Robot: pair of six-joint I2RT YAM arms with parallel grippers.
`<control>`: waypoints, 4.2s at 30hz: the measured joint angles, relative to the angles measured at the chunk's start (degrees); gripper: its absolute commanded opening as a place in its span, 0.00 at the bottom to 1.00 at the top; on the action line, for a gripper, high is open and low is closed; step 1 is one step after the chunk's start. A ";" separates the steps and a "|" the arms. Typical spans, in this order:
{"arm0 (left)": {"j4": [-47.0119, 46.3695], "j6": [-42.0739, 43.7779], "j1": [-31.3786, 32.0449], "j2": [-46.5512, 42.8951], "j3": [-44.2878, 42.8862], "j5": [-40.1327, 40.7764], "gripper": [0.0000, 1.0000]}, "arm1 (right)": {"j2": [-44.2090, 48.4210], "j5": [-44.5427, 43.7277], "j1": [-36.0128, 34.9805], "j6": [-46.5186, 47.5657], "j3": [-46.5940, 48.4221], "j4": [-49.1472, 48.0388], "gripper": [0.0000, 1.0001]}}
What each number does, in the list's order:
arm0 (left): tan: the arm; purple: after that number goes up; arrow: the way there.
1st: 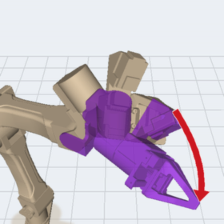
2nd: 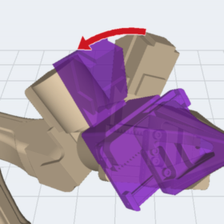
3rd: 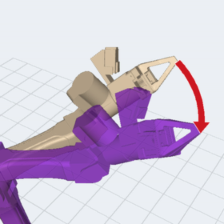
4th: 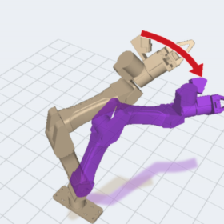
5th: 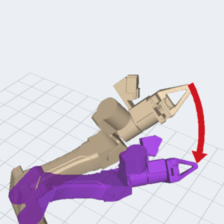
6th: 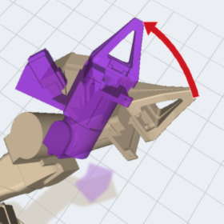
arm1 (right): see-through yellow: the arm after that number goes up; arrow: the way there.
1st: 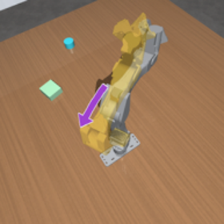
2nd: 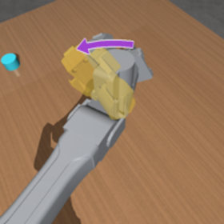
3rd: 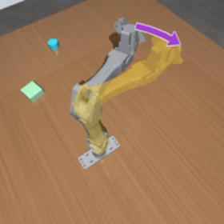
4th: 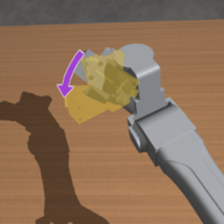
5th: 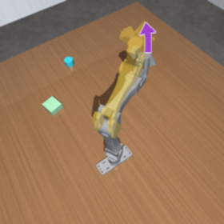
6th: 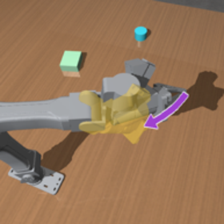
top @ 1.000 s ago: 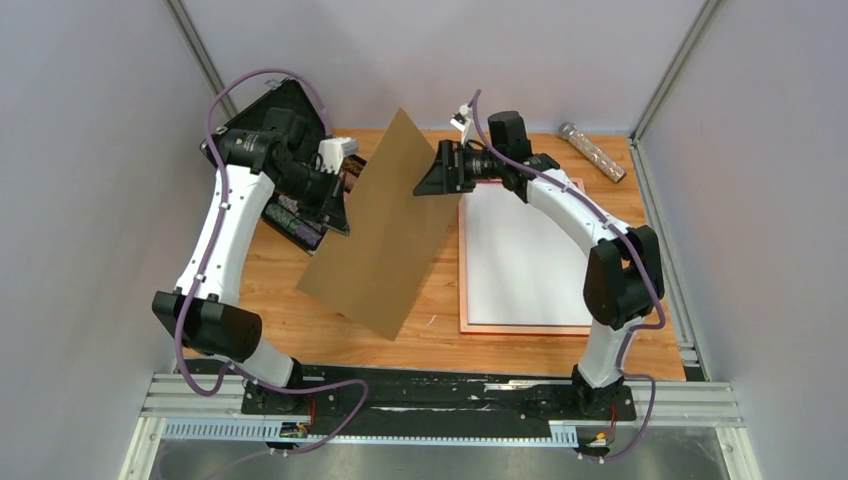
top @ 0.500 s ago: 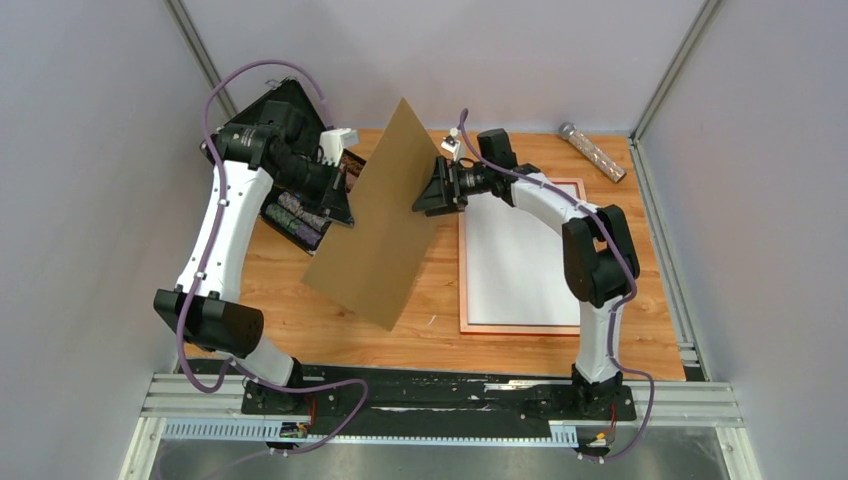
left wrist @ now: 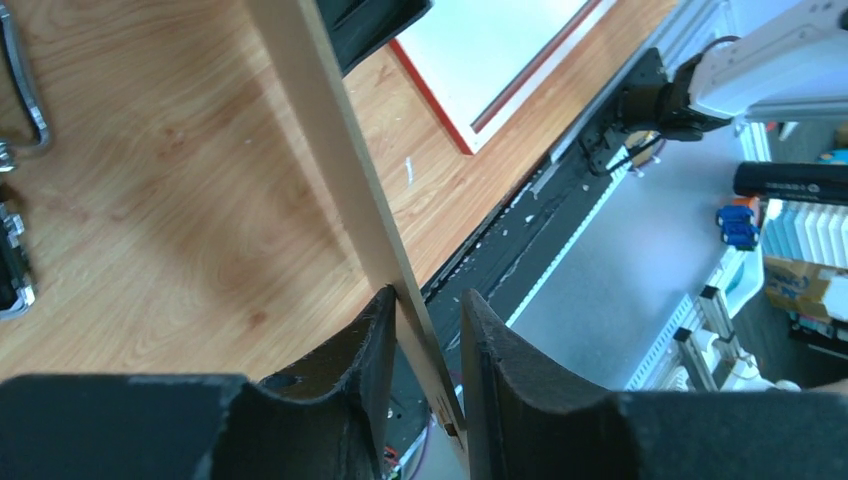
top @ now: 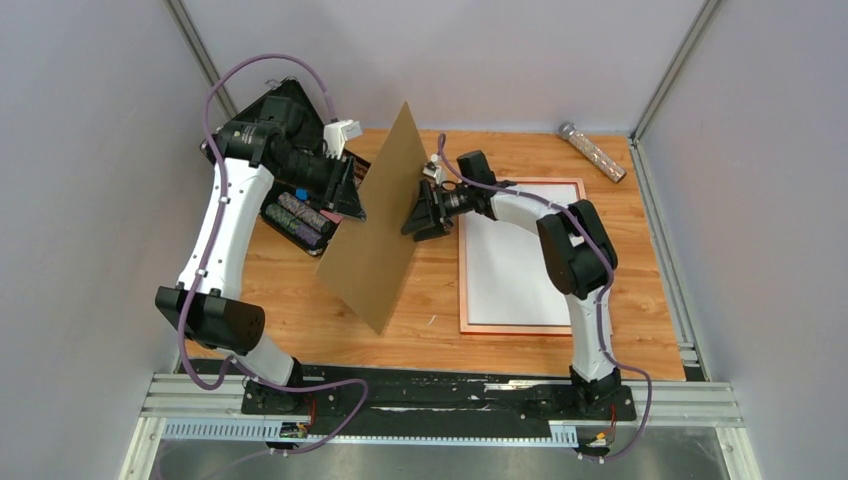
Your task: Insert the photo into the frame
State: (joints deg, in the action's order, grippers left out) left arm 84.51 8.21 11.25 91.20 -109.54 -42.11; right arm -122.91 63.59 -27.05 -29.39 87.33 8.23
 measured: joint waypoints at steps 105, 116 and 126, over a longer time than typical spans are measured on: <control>-24.04 -0.22 12.61 -5.07 18.86 0.20 1.00 | 24.44 -22.99 7.93 -6.86 -24.26 -4.09 0.00; -24.22 -0.22 12.61 -5.07 18.84 2.75 1.00 | 35.56 -18.23 14.71 -8.11 -29.46 -8.81 0.00; -25.31 -0.35 12.48 -4.17 17.31 3.41 1.00 | 45.86 -15.23 30.75 -9.53 -32.96 -10.99 0.00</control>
State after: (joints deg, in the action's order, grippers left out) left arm 59.20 7.86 23.73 87.02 -92.23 -38.70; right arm -77.06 48.36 3.70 -38.92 54.37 -2.76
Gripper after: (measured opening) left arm 0.998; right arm 0.007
